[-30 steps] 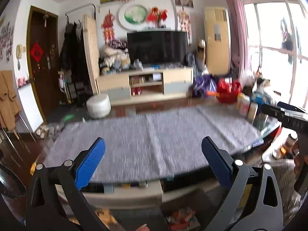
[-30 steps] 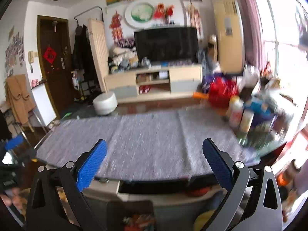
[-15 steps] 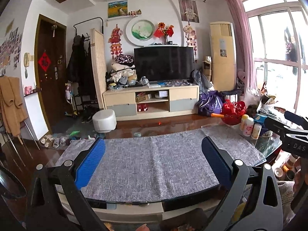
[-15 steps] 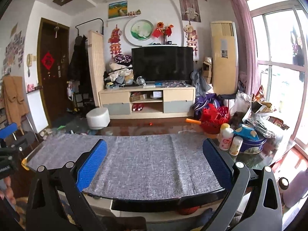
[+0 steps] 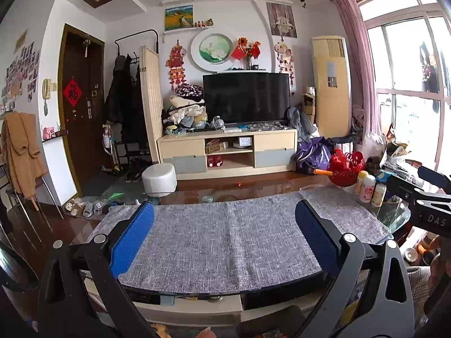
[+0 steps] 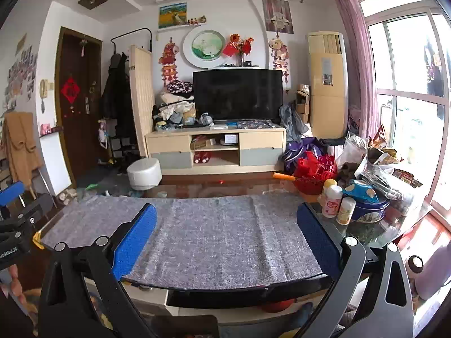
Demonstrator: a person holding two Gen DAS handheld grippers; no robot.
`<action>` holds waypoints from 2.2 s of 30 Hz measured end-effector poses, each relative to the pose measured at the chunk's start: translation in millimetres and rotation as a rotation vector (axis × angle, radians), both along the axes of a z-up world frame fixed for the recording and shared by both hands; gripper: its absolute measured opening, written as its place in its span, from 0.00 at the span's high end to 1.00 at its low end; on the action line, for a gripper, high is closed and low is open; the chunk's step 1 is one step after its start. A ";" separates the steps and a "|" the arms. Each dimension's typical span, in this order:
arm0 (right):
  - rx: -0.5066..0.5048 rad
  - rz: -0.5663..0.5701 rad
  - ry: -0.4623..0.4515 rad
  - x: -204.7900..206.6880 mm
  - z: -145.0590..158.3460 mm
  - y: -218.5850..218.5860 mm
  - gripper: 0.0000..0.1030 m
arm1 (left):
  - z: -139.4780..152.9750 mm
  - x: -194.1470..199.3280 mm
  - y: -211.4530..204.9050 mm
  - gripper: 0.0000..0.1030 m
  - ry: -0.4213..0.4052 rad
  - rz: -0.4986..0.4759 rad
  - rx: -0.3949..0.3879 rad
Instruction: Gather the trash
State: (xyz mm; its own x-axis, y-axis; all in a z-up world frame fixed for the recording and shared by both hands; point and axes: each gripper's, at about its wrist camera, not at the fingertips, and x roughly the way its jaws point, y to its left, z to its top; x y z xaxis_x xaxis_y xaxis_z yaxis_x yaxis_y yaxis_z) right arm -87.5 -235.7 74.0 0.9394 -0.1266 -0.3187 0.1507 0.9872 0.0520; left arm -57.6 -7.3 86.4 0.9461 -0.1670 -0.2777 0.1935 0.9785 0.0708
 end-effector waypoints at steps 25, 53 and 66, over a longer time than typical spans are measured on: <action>0.035 0.009 -0.026 -2.0 4.0 -1.7 0.03 | 3.3 1.9 10.0 0.08 -0.017 0.006 -0.022; 0.041 0.025 -0.021 -4.1 2.9 6.8 0.03 | 9.5 -6.3 14.0 0.08 -0.038 -0.002 -0.026; 0.043 0.025 -0.018 -4.6 3.9 11.4 0.03 | 11.7 -5.6 12.8 0.08 -0.042 -0.002 -0.027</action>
